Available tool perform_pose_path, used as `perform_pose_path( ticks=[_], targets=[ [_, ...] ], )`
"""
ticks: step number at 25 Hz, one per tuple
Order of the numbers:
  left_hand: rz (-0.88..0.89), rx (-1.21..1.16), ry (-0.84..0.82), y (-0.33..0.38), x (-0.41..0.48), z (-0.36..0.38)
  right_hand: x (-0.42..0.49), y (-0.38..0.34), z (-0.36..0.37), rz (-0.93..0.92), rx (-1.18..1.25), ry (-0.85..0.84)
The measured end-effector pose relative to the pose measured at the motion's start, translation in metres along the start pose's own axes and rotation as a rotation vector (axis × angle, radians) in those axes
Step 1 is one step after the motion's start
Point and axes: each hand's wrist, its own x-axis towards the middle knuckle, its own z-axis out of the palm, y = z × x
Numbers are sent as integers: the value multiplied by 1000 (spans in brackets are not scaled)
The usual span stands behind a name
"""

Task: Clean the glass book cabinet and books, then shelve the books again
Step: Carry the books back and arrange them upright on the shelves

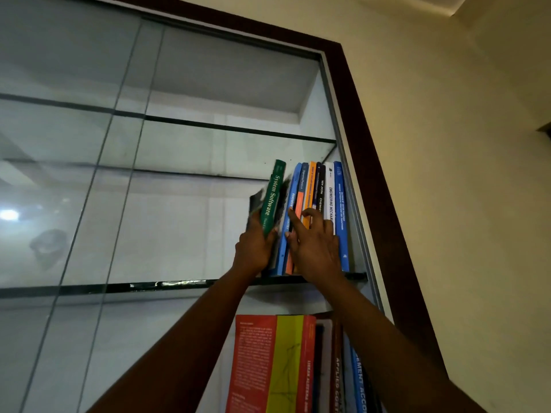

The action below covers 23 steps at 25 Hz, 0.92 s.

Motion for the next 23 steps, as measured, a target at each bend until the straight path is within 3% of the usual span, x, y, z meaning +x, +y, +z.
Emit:
perform_pose_path(
  ticks=[6, 12, 15, 18, 21, 23],
  targets=[
    [58, -24, -17, 1, 2, 8, -12, 3, 7, -34, 53, -3],
    [54, -292, -265, -8, 3, 4, -19, -5, 9, 28, 64, -55],
    [17, -269, -343, -1, 1, -6, -21, -6, -3, -13, 134, -121],
    [-106, -218, -235, 19, -16, -16, -31, 0, -26, 2, 403, -132],
    [-67, -177, -106, 36, -65, -38, -55, 6, -56, 32, 539, -100],
    [-50, -164, -77, 33, -106, -57, -78, 9, -75, 15, 623, -212]
  ],
)
